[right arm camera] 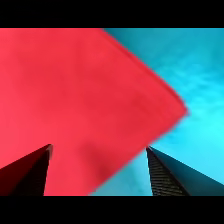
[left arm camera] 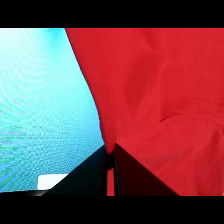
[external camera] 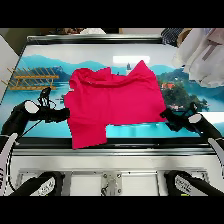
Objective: Fold the clothes and pants, and hang the long-sleeved shirts on hangers.
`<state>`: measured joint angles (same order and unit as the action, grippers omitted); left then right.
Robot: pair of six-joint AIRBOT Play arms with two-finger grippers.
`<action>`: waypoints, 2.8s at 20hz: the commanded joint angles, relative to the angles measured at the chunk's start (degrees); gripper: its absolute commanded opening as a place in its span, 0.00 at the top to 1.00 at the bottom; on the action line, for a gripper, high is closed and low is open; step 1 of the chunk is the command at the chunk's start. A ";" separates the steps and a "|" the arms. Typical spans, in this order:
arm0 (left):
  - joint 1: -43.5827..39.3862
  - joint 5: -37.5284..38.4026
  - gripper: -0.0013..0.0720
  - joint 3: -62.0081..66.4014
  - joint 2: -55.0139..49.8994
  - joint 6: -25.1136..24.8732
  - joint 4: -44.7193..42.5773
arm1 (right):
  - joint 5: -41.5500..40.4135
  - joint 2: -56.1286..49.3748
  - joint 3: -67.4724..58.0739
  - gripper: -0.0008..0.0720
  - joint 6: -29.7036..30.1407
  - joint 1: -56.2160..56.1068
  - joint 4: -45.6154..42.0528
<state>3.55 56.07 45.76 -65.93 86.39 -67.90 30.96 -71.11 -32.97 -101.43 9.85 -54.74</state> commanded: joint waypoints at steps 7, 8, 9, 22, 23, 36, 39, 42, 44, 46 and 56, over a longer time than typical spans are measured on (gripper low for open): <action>0.83 1.09 0.97 3.56 2.86 -0.04 -0.09 | 2.60 -0.92 -11.80 0.97 13.20 -4.83 -5.01; 1.60 2.01 0.97 6.91 5.14 -0.02 0.02 | 6.58 1.20 -16.20 0.97 13.18 -4.52 -9.46; 2.25 2.91 0.97 10.73 7.67 -0.02 0.20 | 10.38 3.61 -20.98 0.97 13.18 -4.15 -13.35; 3.08 0.52 0.97 56.17 35.76 2.19 0.39 | 20.50 33.46 -63.36 0.97 12.02 -4.11 -20.33; 3.10 0.59 0.97 57.37 35.28 2.21 0.42 | 20.55 34.16 -63.36 0.97 11.32 -4.11 -20.35; 2.62 10.21 0.97 43.01 -2.58 2.97 0.59 | 43.23 -1.05 -63.30 0.97 11.04 -4.28 -20.28; 0.48 6.49 0.97 41.16 -14.10 2.36 0.52 | 38.82 -13.51 -63.41 0.97 10.97 -4.52 -20.09; -1.62 3.80 0.97 44.92 -24.13 2.01 0.50 | 32.61 -21.00 -63.41 0.97 10.97 -5.46 -20.06; -2.34 3.72 0.97 49.51 -29.57 2.05 0.57 | 28.52 -23.43 -63.41 0.97 10.73 -5.81 -20.11; -2.38 4.55 0.97 54.01 -33.38 2.08 0.57 | 25.73 -24.28 -63.41 0.97 10.49 -5.90 -20.11; 1.07 3.98 0.97 41.81 -28.02 -2.08 0.55 | 26.88 -22.14 -56.26 0.97 10.38 -5.70 -25.46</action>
<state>4.12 61.34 93.93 -96.29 86.87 -67.26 57.82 -94.00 -92.75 -91.05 4.27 -78.48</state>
